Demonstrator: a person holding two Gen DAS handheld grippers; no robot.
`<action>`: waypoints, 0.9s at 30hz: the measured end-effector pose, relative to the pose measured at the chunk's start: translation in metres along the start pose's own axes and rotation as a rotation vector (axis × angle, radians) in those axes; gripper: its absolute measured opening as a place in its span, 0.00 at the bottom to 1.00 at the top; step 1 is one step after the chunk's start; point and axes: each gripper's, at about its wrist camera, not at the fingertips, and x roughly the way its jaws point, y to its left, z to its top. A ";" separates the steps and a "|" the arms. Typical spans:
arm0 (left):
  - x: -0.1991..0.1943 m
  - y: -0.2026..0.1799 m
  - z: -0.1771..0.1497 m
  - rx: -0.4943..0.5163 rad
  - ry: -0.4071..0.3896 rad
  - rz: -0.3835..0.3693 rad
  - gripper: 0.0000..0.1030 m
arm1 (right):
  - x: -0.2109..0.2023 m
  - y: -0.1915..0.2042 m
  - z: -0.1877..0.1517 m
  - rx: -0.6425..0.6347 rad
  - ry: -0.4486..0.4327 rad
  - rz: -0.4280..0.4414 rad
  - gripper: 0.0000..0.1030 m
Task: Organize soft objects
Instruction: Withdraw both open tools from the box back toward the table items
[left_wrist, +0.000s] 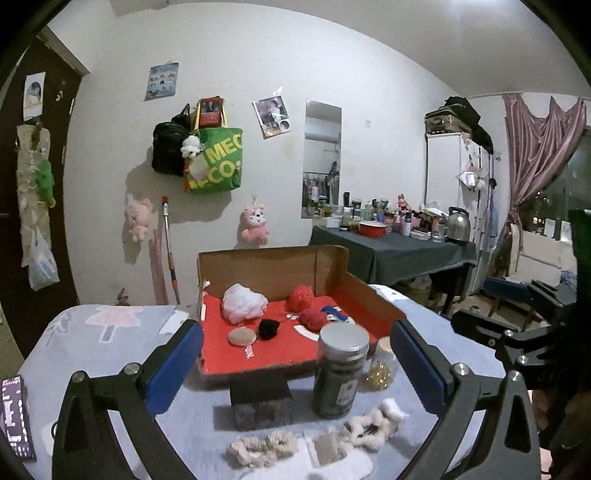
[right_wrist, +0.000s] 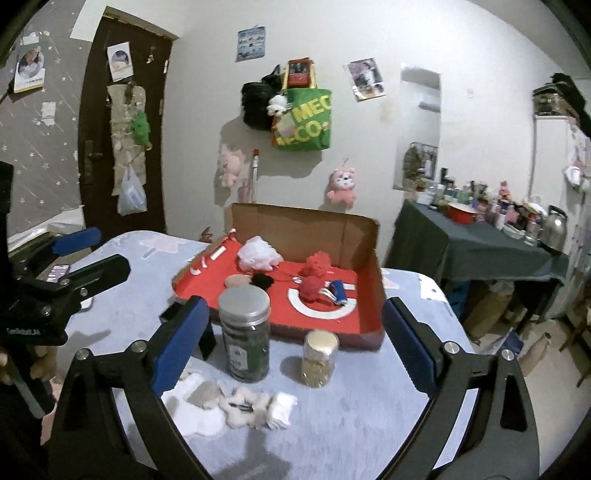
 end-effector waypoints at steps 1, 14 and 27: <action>-0.002 -0.001 -0.007 -0.003 -0.003 0.008 1.00 | -0.003 0.001 -0.005 0.004 -0.010 -0.012 0.93; 0.014 -0.004 -0.073 -0.051 0.064 0.053 1.00 | 0.006 0.000 -0.075 0.084 -0.010 -0.085 0.93; 0.042 -0.008 -0.123 -0.069 0.212 0.056 1.00 | 0.041 -0.008 -0.132 0.154 0.120 -0.077 0.93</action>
